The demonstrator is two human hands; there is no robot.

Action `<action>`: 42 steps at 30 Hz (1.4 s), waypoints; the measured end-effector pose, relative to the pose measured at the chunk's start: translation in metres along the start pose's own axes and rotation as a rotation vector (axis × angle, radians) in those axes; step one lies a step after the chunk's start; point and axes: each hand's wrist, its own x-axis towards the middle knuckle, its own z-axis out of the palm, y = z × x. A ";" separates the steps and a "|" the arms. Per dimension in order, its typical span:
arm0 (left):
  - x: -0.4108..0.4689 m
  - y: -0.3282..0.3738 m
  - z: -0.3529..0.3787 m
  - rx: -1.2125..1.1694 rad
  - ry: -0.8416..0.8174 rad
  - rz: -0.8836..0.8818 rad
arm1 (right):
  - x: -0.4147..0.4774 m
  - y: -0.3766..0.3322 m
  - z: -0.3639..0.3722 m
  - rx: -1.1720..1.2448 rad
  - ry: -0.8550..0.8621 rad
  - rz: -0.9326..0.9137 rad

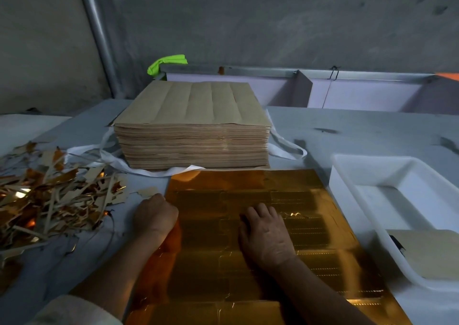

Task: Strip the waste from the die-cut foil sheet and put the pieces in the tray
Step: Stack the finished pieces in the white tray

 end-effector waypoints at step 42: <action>0.123 0.068 -0.005 -0.497 -0.371 -0.147 | -0.002 0.001 -0.003 -0.011 -0.003 0.003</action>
